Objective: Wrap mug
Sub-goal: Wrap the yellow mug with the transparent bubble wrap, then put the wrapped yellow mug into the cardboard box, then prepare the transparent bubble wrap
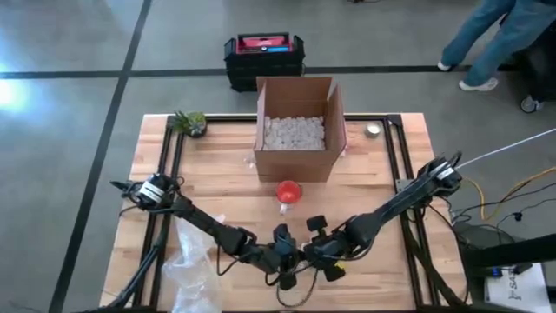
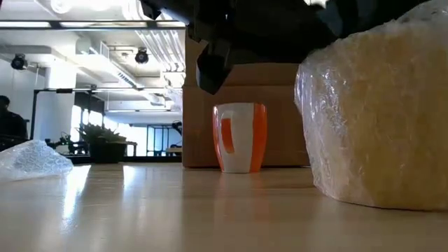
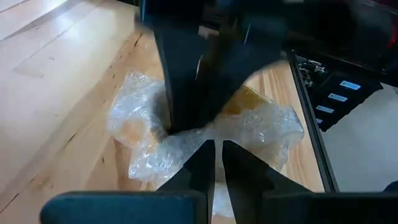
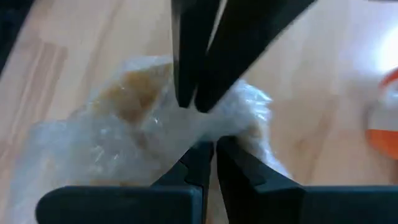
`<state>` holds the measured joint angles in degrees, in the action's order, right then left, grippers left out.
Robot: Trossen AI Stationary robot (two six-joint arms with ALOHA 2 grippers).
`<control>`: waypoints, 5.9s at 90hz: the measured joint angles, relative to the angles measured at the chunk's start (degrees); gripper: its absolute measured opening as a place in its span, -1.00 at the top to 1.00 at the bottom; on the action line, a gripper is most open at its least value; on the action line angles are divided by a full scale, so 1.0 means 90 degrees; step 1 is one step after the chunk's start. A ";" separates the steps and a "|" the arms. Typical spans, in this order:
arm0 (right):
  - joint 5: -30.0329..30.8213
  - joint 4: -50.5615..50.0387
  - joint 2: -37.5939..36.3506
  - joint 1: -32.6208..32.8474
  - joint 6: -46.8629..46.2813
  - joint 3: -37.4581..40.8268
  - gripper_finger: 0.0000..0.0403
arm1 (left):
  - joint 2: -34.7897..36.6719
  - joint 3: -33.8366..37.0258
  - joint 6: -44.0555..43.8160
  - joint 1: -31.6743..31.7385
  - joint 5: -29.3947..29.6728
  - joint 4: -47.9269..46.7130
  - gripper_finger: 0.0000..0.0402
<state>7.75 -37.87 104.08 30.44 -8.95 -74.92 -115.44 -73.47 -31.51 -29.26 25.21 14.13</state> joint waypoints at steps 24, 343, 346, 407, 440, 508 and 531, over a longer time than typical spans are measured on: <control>0.0037 0.0059 0.0497 -0.0007 0.0005 -0.0029 0.93 | 0.0000 0.0000 0.0012 0.0000 0.0000 0.0002 0.90; 0.0873 0.0170 -0.2129 -0.6034 0.2116 -0.1411 0.96 | 0.0971 0.0012 0.0447 -0.0483 0.0155 -0.0905 0.90; 0.0872 0.0053 -0.2009 -0.6066 0.2077 -0.1408 0.96 | 0.0971 0.0012 0.0447 -0.0483 0.0157 -0.0908 0.90; 0.0617 -0.0897 -0.0694 -0.6137 0.0729 -0.1408 0.39 | 0.0971 0.0082 0.0430 -0.0483 0.0160 -0.0960 0.90; 0.1274 -0.0882 -0.1321 -0.6139 0.1235 -0.1623 -0.18 | 0.0971 0.0263 0.0253 -0.0444 0.0209 -0.0845 0.90; -0.1234 -0.1476 -0.3876 -0.4584 0.0799 -0.1812 -0.36 | 0.0976 0.0296 0.0160 -0.0448 0.0303 -0.0855 0.90; -0.1555 -0.1440 -0.4276 -0.2562 0.0517 -0.0689 -0.24 | 0.1217 -0.0187 -0.0383 -0.0529 0.0086 -0.2476 0.90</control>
<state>-6.25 -50.82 65.60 7.38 -4.30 -81.12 -104.48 -75.16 -34.96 -34.01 25.98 -8.15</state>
